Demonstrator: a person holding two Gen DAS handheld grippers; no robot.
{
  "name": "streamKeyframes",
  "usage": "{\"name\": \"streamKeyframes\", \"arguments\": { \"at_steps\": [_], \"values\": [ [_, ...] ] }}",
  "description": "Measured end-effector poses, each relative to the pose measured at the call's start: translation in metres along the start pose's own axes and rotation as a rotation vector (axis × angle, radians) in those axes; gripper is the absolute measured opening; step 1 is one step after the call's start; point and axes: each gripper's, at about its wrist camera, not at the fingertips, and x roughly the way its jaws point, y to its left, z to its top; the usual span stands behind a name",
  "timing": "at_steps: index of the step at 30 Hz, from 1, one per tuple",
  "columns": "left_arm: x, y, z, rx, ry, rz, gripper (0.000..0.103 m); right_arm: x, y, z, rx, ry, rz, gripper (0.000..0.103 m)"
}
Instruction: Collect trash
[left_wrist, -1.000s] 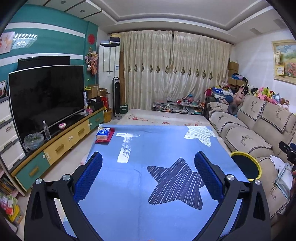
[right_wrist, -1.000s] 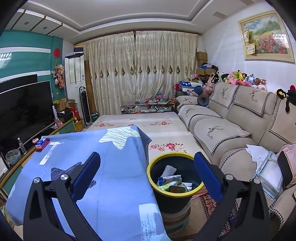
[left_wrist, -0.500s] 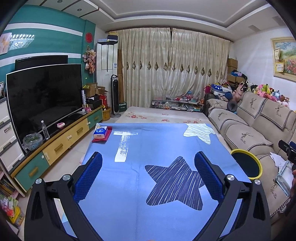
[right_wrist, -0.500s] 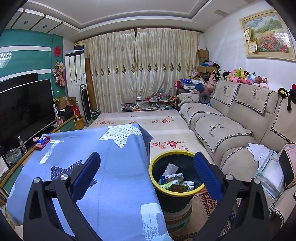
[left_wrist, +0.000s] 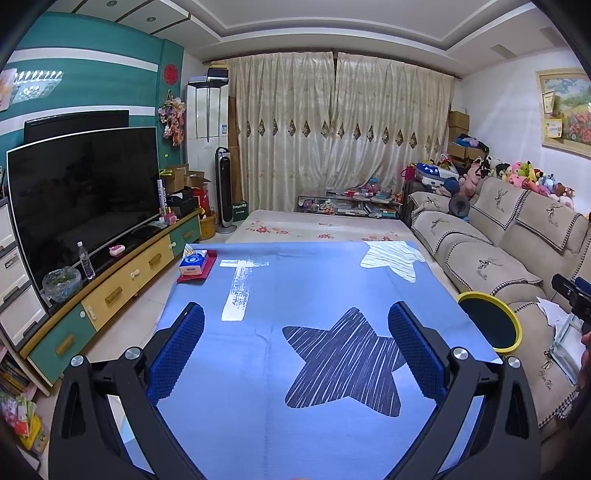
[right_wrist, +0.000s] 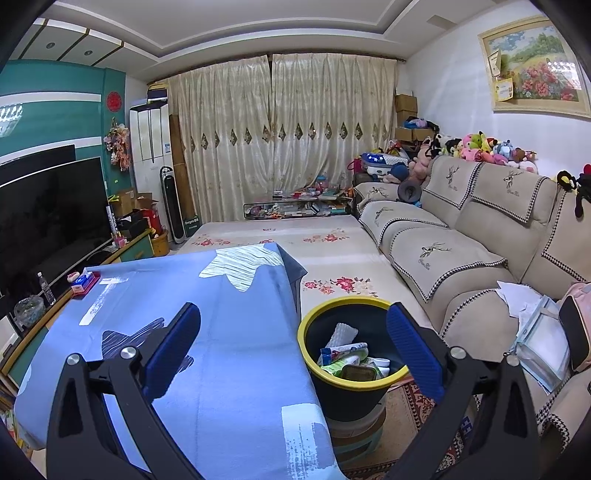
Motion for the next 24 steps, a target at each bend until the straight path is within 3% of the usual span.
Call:
{"name": "streamKeyframes", "arguments": {
  "at_steps": [24],
  "values": [
    [0.0063, -0.0027, -0.0038, 0.004, 0.008, -0.009, 0.098, 0.0038, 0.0035, -0.0036, -0.005, 0.011, 0.008, 0.096]
  ]
}}
